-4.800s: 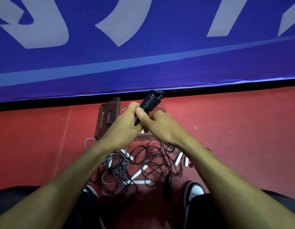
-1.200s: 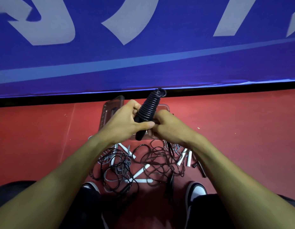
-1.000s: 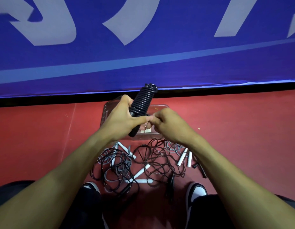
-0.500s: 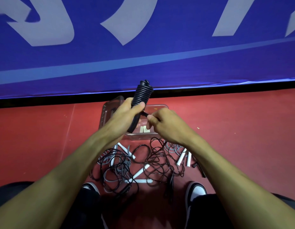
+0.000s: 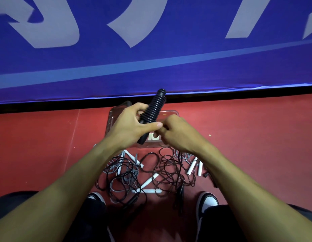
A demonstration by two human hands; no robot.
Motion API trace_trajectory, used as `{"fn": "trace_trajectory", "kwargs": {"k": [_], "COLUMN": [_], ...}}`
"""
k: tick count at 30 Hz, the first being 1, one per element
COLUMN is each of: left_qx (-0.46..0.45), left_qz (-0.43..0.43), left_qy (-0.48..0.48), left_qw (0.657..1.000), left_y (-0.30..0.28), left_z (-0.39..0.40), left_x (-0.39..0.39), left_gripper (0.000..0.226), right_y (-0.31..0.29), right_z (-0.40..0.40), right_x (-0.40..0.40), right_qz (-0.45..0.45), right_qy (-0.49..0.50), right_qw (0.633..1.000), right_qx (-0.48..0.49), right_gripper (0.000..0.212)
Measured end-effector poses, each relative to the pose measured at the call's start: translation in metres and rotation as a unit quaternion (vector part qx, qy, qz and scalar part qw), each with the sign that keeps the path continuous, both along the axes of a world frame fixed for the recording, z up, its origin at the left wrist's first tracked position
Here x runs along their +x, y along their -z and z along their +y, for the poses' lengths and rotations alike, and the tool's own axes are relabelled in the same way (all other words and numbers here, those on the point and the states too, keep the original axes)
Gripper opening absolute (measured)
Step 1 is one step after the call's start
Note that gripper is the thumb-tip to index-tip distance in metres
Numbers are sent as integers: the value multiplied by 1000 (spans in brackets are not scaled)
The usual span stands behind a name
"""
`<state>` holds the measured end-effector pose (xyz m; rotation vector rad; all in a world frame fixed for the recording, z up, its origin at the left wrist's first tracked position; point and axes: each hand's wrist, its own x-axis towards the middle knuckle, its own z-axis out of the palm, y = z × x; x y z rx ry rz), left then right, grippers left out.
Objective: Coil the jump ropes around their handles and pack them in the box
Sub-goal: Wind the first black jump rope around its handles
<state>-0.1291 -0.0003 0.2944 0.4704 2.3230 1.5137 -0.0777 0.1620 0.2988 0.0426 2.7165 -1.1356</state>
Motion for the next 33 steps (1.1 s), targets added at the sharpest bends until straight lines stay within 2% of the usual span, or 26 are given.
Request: {"fn": "trace_trajectory", "kwargs": {"k": [2, 4, 8, 11, 16, 21, 25, 29, 33], "left_qx": [-43, -33, 32, 5, -39, 2, 53, 42, 53], "left_qz": [20, 9, -40, -29, 38, -29, -55, -24, -28], "left_qy": [-9, 0, 21, 0, 22, 36, 17, -1, 4], "left_qw": [999, 999, 998, 1000, 998, 999, 997, 999, 998], "left_y": [0, -1, -2, 2, 3, 2, -1, 1, -3], "left_z": [0, -1, 0, 0, -4, -3, -1, -2, -2], "left_x": [1, 1, 1, -2, -6, -3, -4, -3, -3], "left_gripper": [62, 68, 65, 66, 51, 44, 25, 46, 49], "right_y": [0, -1, -3, -2, -6, -4, -3, -7, -9], "right_z": [0, 1, 2, 3, 3, 4, 4, 4, 3], "right_x": [1, 1, 1, 1, 1, -1, 1, 2, 1], "right_qz": [0, 0, -12, -30, -38, -12, -12, 8, -4], "right_qy": [-6, -12, -16, -29, -26, -9, -3, -16, -20], "right_qw": [1000, 1000, 1000, 999, 993, 997, 999, 1000, 999], "right_qx": [13, 15, 20, -8, -107, -72, -41, 8, -34], "right_gripper": [30, 30, 31, 35, 50, 41, 38, 40, 39]}}
